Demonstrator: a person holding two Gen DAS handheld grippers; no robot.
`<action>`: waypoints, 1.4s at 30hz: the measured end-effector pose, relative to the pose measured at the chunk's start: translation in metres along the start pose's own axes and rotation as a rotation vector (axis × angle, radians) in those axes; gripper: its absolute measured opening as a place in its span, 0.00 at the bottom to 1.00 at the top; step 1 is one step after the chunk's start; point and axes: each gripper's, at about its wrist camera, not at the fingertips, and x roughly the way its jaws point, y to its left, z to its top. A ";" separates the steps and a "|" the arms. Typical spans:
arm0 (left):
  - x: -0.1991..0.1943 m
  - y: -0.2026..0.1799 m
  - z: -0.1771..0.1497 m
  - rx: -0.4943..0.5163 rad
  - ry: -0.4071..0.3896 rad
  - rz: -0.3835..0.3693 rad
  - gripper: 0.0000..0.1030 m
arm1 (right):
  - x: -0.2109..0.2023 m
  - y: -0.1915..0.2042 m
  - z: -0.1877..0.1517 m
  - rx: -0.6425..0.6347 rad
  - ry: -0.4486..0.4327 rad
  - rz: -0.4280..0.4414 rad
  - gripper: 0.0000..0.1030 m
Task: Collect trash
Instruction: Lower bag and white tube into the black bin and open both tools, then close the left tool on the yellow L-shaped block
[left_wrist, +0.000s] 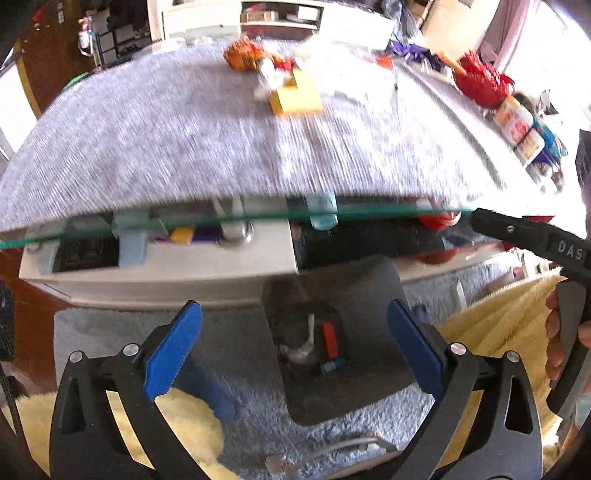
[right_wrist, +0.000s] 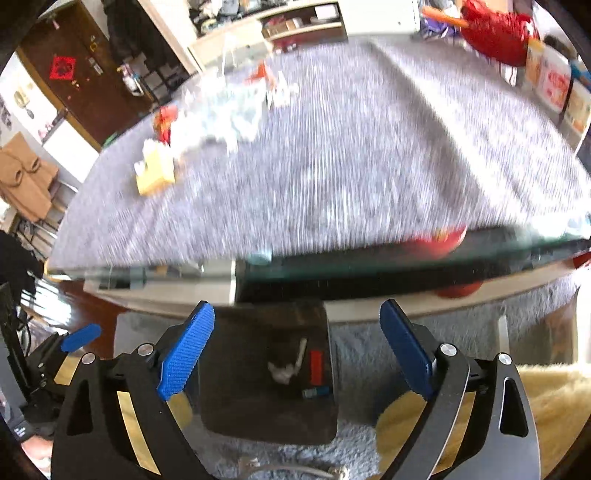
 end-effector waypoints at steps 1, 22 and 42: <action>-0.002 0.001 0.005 -0.005 -0.010 0.001 0.92 | -0.003 0.000 0.005 -0.002 -0.012 -0.004 0.89; 0.032 0.002 0.111 -0.016 -0.062 -0.015 0.92 | 0.040 0.039 0.105 -0.076 -0.060 0.078 0.84; 0.064 -0.003 0.148 -0.023 -0.042 -0.049 0.63 | 0.077 0.054 0.123 -0.092 0.005 0.133 0.59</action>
